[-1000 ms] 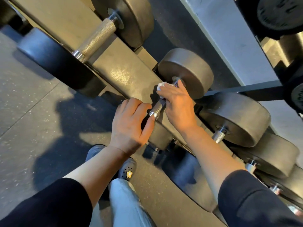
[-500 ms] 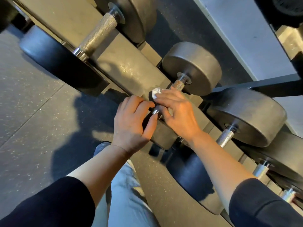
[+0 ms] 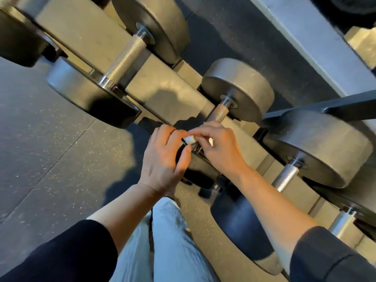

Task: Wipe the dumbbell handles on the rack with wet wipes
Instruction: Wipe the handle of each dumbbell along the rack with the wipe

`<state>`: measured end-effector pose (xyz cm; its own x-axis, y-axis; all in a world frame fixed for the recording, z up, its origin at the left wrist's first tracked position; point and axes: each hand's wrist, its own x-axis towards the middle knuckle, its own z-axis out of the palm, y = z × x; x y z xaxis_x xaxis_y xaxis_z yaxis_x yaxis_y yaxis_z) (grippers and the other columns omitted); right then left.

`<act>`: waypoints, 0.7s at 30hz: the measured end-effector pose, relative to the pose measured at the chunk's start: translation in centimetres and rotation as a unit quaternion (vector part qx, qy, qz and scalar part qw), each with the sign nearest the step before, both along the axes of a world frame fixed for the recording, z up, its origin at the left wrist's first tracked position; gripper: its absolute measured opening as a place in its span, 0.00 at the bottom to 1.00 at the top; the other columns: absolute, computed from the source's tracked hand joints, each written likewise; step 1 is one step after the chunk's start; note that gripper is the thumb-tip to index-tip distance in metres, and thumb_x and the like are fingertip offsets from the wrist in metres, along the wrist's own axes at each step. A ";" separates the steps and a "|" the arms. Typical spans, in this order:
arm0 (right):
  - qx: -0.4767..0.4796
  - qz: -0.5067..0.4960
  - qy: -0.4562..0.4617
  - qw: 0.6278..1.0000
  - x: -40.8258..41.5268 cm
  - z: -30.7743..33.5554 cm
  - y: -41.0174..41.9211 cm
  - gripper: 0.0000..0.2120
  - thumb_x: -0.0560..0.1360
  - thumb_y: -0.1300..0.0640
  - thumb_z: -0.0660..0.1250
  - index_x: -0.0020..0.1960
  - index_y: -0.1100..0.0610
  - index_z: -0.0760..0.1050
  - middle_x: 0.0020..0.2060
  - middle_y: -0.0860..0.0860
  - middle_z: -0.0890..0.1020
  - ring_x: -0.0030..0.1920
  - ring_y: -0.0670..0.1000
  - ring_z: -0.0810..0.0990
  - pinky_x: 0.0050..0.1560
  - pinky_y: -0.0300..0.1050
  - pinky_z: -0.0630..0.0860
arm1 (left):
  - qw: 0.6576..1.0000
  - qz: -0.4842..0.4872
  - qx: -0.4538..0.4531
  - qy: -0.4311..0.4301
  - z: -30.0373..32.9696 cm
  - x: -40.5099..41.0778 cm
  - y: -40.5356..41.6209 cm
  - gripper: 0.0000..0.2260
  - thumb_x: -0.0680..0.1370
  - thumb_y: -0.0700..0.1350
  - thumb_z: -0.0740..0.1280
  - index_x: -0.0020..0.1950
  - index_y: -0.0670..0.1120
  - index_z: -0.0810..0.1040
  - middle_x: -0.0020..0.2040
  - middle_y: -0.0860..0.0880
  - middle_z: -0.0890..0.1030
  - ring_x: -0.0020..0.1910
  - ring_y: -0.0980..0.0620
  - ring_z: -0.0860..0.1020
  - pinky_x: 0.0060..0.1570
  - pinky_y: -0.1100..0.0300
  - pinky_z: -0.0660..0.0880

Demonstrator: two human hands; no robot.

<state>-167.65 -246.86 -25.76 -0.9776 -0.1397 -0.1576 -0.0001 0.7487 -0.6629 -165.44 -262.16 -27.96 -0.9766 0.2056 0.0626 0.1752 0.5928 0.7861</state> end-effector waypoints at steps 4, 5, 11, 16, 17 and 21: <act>-0.071 -0.067 0.029 0.995 -0.1 1.1 -1.0 0.10 0.75 0.65 0.66 0.53 0.56 0.82 0.47 0.49 0.82 0.50 0.43 0.78 0.53 0.33 0.73 | 1.000 -0.007 0.007 0.009 1.0 -0.7 -0.5 0.18 0.77 0.53 0.57 0.56 0.41 0.75 0.48 0.45 0.72 0.46 0.53 0.69 0.43 0.58 0.68; -0.088 -0.084 0.040 0.992 -0.6 1.3 -1.5 0.10 0.76 0.65 0.65 0.54 0.56 0.81 0.48 0.48 0.83 0.51 0.43 0.79 0.54 0.33 0.73 | 1.000 -0.006 0.000 0.026 1.2 -1.0 -0.8 0.18 0.78 0.53 0.58 0.57 0.40 0.75 0.49 0.44 0.72 0.46 0.51 0.69 0.43 0.58 0.69; -0.151 -0.130 0.063 0.978 -5.6 2.1 -6.1 0.11 0.78 0.62 0.63 0.57 0.59 0.80 0.51 0.50 0.83 0.52 0.43 0.79 0.55 0.37 0.74 | 0.989 0.029 -0.097 0.109 2.8 -5.6 -4.6 0.15 0.75 0.48 0.65 0.58 0.42 0.73 0.50 0.43 0.72 0.48 0.48 0.69 0.44 0.57 0.70; -0.140 -0.133 0.093 0.977 -9.0 1.4 -9.7 0.09 0.76 0.63 0.65 0.53 0.59 0.80 0.46 0.49 0.83 0.47 0.40 0.77 0.49 0.26 0.71 | 0.969 0.033 -0.200 0.137 3.9 -9.8 -9.4 0.12 0.74 0.42 0.66 0.55 0.40 0.75 0.49 0.41 0.73 0.47 0.50 0.67 0.43 0.60 0.65; -0.135 -0.147 0.096 0.975 -9.5 1.0 -10.0 0.08 0.76 0.64 0.65 0.53 0.59 0.80 0.46 0.48 0.82 0.47 0.39 0.76 0.48 0.24 0.70 | 0.965 0.042 -0.222 0.132 3.8 -10.6 -10.2 0.11 0.74 0.42 0.66 0.55 0.40 0.75 0.50 0.41 0.74 0.48 0.48 0.67 0.44 0.59 0.65; -0.134 -0.231 0.086 0.960 -11.2 -0.8 -10.9 0.09 0.75 0.63 0.66 0.54 0.57 0.79 0.50 0.50 0.81 0.48 0.40 0.76 0.48 0.23 0.70 | 0.961 0.043 -0.249 0.113 3.2 -13.0 -11.7 0.12 0.76 0.47 0.63 0.53 0.41 0.76 0.49 0.42 0.75 0.48 0.46 0.69 0.44 0.57 0.67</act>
